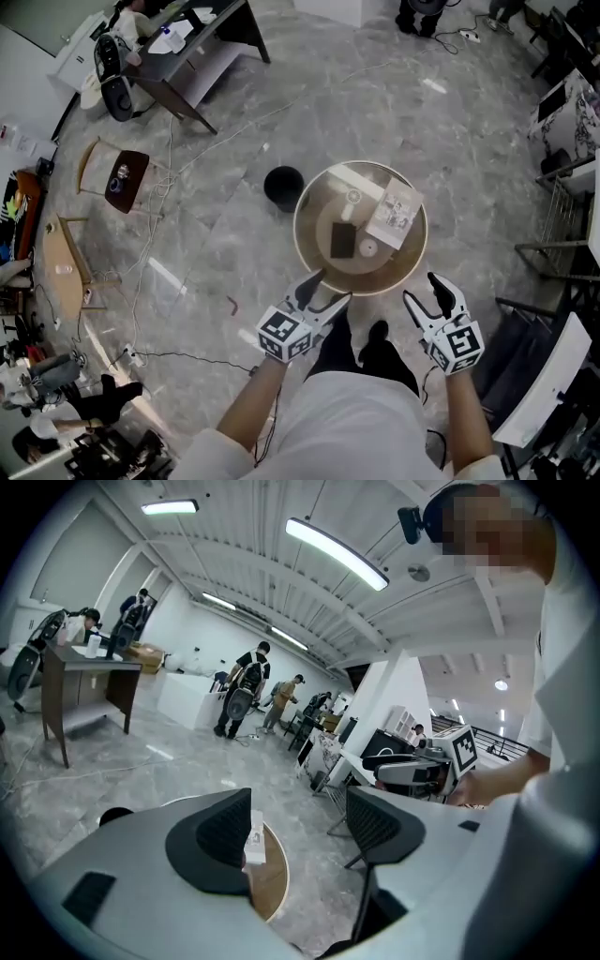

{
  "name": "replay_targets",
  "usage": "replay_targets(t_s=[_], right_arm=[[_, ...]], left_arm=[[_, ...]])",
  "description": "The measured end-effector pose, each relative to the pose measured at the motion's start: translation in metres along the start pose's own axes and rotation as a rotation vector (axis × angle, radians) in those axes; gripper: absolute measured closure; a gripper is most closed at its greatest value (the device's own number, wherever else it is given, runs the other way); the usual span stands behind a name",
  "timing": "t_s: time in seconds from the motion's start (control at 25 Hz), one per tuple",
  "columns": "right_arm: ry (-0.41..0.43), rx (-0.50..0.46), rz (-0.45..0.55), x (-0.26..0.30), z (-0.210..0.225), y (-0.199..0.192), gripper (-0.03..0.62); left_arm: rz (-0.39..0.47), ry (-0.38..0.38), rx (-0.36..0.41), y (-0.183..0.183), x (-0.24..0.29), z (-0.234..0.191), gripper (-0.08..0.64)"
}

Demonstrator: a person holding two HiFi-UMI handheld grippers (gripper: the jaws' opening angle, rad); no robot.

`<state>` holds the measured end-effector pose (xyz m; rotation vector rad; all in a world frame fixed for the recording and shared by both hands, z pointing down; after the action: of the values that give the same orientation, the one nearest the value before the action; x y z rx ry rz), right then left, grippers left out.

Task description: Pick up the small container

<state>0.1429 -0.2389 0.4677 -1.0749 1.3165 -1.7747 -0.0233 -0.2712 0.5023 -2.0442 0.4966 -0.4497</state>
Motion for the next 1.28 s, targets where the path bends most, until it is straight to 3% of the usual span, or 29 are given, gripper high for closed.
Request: replay_targets(t_s=[0.28,0.56,0.84,1.28], right_arm=[[0.056,-0.004,-0.052,0.031,0.025,-0.021,0.321],[0.162,0.025,-0.122,0.061,0.045,-0.077,0.322],[0.221,0.052,-0.176,0.090,0.067,-0.148,0.322],[0.272,0.054,-0.256,0.146,0.090,-0.256,0.322]], left_arm=[[-0.019,0.028,-0.011,-0.014,0.031,-0.022,0.238],[-0.025,0.108,-0.049,-0.053,0.059,-0.043,0.238],[-0.047,0.168,-0.074,-0.115,0.080,-0.075,0.236],[-0.107,0.197,-0.097,-0.205,0.106,-0.133,0.235]])
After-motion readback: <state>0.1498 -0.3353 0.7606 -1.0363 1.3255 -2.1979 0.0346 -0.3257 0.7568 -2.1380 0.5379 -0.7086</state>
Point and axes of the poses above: the fingertips, and each gripper's own axes: x forward along the fingers, z to its right, y out of its top, the point moved 1 cm from there along -x, backward along the fingers, and after that the axes turned 15 degrees about z, right-handed, at the moved point
